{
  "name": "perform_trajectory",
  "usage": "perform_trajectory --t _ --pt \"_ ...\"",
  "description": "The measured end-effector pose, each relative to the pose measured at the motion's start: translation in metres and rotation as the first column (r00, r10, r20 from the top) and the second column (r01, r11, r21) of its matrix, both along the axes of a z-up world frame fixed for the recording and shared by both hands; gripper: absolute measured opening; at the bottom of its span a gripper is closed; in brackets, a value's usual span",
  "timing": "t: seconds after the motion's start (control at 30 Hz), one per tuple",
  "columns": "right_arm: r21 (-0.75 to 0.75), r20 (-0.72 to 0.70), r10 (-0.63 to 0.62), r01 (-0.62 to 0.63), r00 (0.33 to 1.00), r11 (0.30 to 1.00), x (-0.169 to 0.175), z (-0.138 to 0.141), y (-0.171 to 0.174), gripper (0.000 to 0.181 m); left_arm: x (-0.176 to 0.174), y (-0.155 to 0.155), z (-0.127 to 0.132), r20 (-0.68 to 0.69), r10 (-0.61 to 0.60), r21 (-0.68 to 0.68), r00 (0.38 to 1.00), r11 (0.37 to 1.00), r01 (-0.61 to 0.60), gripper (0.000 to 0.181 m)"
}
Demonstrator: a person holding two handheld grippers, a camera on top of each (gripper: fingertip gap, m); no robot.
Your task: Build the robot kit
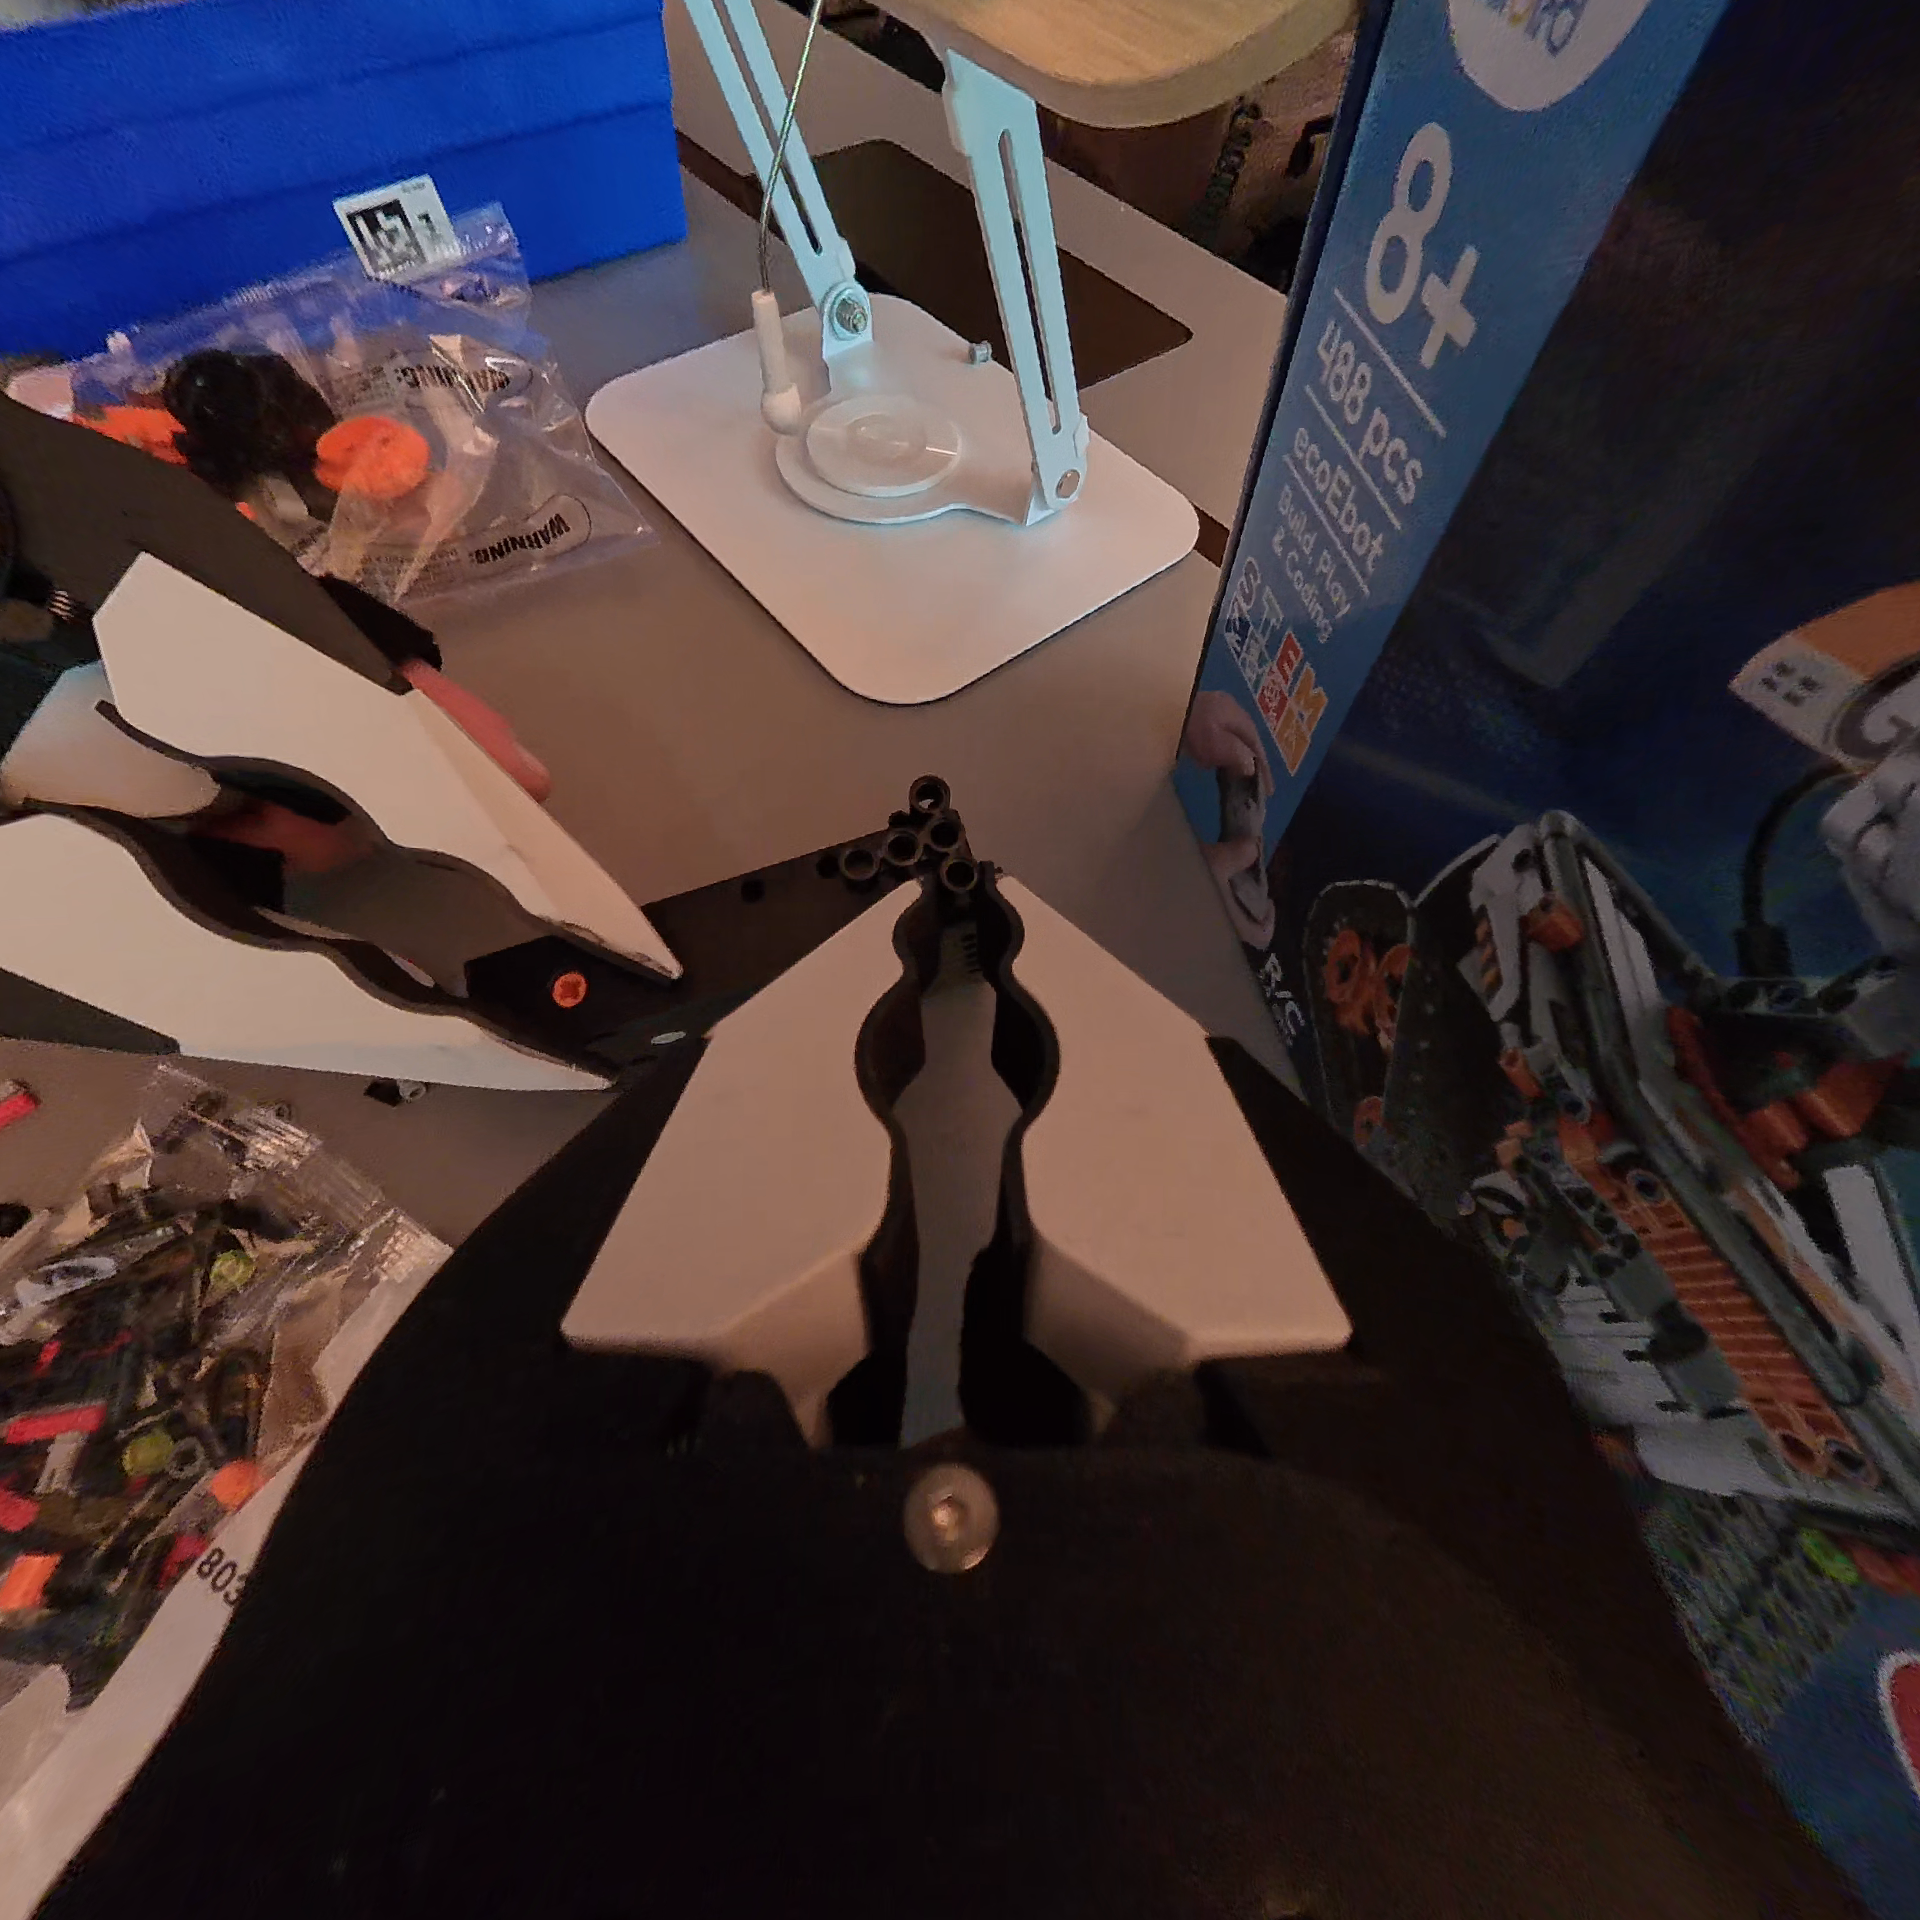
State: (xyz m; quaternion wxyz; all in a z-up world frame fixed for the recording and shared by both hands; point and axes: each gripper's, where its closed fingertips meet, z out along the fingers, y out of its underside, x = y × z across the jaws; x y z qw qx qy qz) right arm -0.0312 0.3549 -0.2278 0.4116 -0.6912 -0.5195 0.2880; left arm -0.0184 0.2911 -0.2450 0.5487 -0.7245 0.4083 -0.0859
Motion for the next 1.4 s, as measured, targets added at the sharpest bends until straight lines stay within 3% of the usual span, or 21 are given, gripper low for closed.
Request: perform_trajectory --t 0.1,0.23,0.3,0.4,0.5,0.7,0.83,1.0,1.1,1.23,1.4 --pt "0.005 0.033 0.003 -0.003 0.999 1.000 -0.003 -0.015 0.002 0.004 -0.003 -0.001 -0.020 -0.056 0.007 -0.063 0.998 0.998 -0.011 0.016" --pt "0.075 -0.028 0.007 -0.005 1.000 0.997 -0.007 0.009 0.004 0.004 -0.008 0.003 0.009 0.077 0.035 -0.057 0.996 0.998 -0.030 0.013" --pt "0.058 -0.021 0.019 -0.018 1.000 0.998 -0.005 0.007 0.007 0.004 -0.024 0.014 0.008 0.026 0.106 -0.091 0.994 0.990 -0.104 0.031" --pt "0.014 -0.040 0.035 -0.035 0.999 0.999 -0.001 0.001 0.005 0.004 -0.061 0.030 -0.018 -0.185 0.247 -0.167 0.951 0.946 -0.278 0.071" --pt "0.021 0.006 0.058 -0.058 0.998 0.998 0.000 -0.015 -0.002 0.004 -0.076 0.020 -0.045 -0.304 0.266 -0.311 0.915 0.880 -0.360 0.098" --pt "0.011 0.010 0.102 -0.102 0.995 0.995 -0.004 -0.029 -0.014 0.004 -0.079 0.014 -0.057 -0.279 0.276 -0.475 0.920 0.793 -0.381 0.089" --pt "0.010 -0.011 0.117 -0.117 0.993 0.993 -0.005 -0.027 -0.017 0.004 -0.070 0.018 -0.061 -0.200 0.226 -0.547 0.953 0.782 -0.300 0.066" --pt "0.034 -0.036 0.125 -0.123 0.992 0.992 -0.001 -0.013 -0.020 0.004 -0.071 0.017 -0.059 -0.143 0.228 -0.571 0.963 0.776 -0.268 0.065" --pt "0.062 -0.067 0.138 -0.134 0.988 0.989 0.003 0.001 -0.028 0.004 -0.070 0.012 -0.047 -0.018 0.280 -0.589 0.960 0.773 -0.236 0.065" --pt "0.141 -0.139 0.143 -0.123 0.980 0.982 0.007 0.027 -0.042 0.005 -0.060 0.008 -0.008 0.264 0.344 -0.562 0.901 0.814 -0.146 0.065" --pt "0.245 -0.210 0.135 -0.081 0.968 0.966 0.007 0.055 -0.055 0.005 -0.035 -0.009 0.023 0.526 0.332 -0.524 0.783 0.852 -0.009 0.065"
